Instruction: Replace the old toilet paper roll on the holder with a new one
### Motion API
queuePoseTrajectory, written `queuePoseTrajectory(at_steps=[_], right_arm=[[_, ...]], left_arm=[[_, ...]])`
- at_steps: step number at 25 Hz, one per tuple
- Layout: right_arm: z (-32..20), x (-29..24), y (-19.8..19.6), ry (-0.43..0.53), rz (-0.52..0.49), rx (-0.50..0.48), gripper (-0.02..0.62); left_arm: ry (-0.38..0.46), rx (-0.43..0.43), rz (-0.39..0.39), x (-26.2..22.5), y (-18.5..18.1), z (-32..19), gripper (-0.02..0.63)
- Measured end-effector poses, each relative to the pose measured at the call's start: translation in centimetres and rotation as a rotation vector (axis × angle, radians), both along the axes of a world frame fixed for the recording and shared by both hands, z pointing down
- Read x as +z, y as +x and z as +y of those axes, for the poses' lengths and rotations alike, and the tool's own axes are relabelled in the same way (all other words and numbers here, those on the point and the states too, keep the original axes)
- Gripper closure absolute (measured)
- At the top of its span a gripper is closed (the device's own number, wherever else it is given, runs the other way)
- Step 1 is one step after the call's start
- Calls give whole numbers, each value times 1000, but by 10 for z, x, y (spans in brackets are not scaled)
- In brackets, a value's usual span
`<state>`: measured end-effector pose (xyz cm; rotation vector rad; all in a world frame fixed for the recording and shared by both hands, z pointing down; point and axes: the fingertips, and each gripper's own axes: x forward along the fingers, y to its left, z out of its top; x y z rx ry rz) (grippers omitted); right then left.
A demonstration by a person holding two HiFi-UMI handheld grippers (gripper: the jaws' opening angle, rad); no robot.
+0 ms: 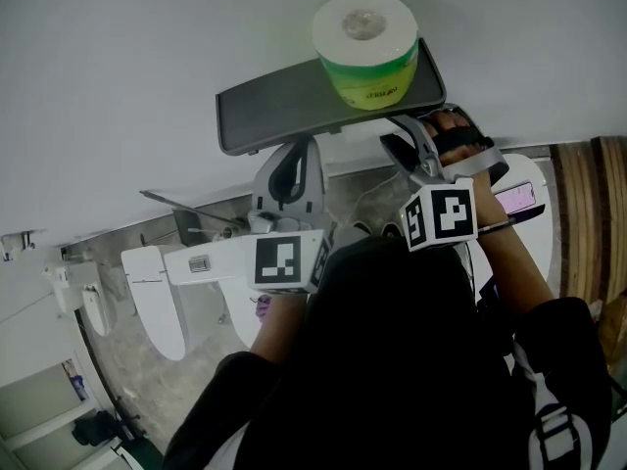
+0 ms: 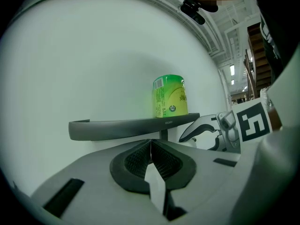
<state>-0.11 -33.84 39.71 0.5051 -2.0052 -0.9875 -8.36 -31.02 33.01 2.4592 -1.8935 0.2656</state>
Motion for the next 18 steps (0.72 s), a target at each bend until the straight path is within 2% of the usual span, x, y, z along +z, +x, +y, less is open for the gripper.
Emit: queuePoseTrajectory(at_steps=[7, 10, 12, 18], right_arm=[[-3, 0, -7, 82, 8, 15, 395], [-5, 13, -11, 70, 63, 11, 335], [-10, 17, -12, 101, 89, 17, 334], [-16, 10, -12, 171, 61, 28, 368]], left_arm=[[2, -17, -1, 1, -9, -3, 583], [5, -23, -3, 1, -13, -4, 583], [7, -28, -3, 1, -15, -3, 583], [6, -42, -7, 2, -21, -3, 583]])
